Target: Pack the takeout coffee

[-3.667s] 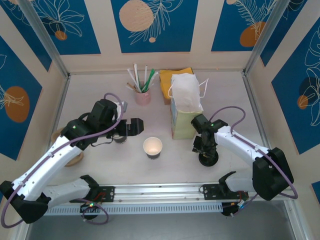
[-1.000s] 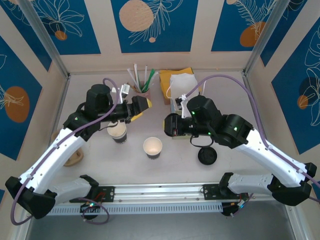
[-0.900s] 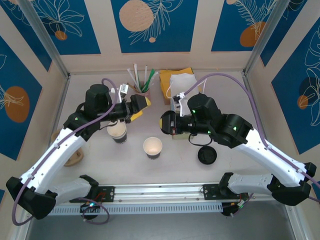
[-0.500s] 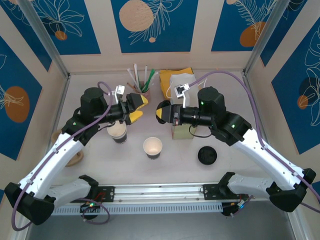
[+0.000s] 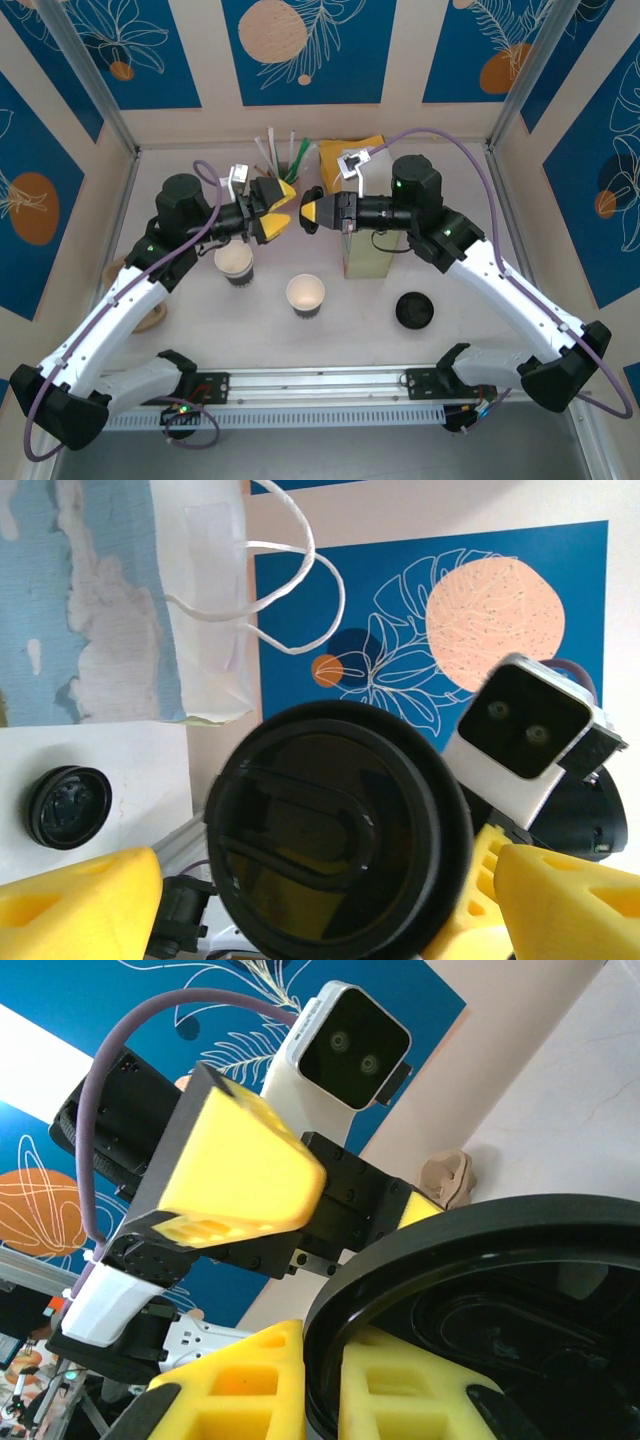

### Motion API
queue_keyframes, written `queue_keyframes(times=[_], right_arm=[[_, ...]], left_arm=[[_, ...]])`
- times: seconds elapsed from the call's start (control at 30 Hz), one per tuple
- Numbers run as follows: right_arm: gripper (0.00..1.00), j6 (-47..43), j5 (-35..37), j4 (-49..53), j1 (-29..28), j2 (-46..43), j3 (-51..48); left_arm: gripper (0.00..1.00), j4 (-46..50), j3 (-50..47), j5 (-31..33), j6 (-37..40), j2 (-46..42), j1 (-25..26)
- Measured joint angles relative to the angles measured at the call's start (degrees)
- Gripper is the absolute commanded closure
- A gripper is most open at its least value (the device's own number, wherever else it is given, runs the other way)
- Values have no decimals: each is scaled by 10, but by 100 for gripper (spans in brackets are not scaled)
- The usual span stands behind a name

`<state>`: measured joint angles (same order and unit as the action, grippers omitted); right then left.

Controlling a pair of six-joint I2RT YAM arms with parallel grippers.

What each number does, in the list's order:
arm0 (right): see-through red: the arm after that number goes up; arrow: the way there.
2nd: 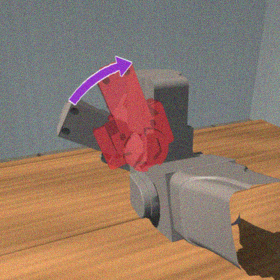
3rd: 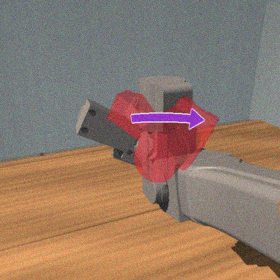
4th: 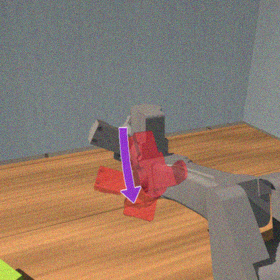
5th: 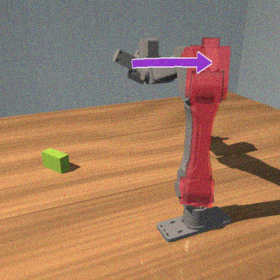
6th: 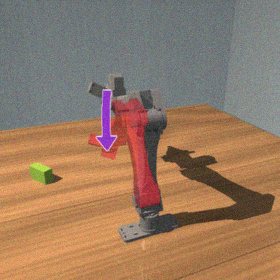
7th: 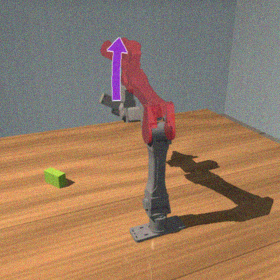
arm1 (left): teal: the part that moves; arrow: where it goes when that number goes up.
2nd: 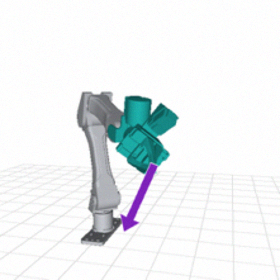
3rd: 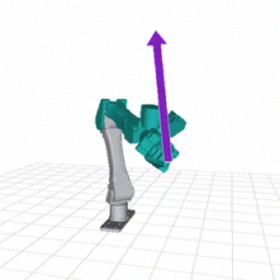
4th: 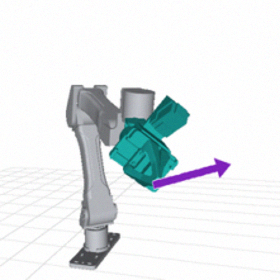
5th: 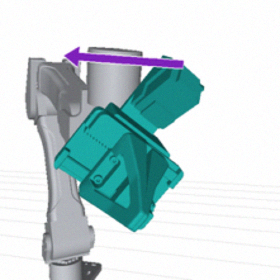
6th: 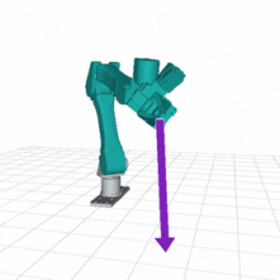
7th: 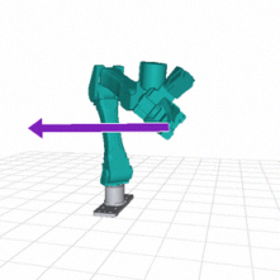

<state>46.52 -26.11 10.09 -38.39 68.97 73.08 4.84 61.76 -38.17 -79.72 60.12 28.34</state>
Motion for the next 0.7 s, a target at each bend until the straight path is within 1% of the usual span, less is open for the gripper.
queue_keyframes(times=[0.37, 0.53, 0.7], right_arm=[[88, 15, -80, -50, 38, 34, 27], [88, 18, -98, -63, 39, 35, 29], [88, 20, -109, -72, 40, 41, 31]], left_arm=[[14, -26, 1, -9, -35, 19, 0], [12, -45, 1, -11, -51, 30, 0], [11, -49, 5, -10, -58, 30, -1]])
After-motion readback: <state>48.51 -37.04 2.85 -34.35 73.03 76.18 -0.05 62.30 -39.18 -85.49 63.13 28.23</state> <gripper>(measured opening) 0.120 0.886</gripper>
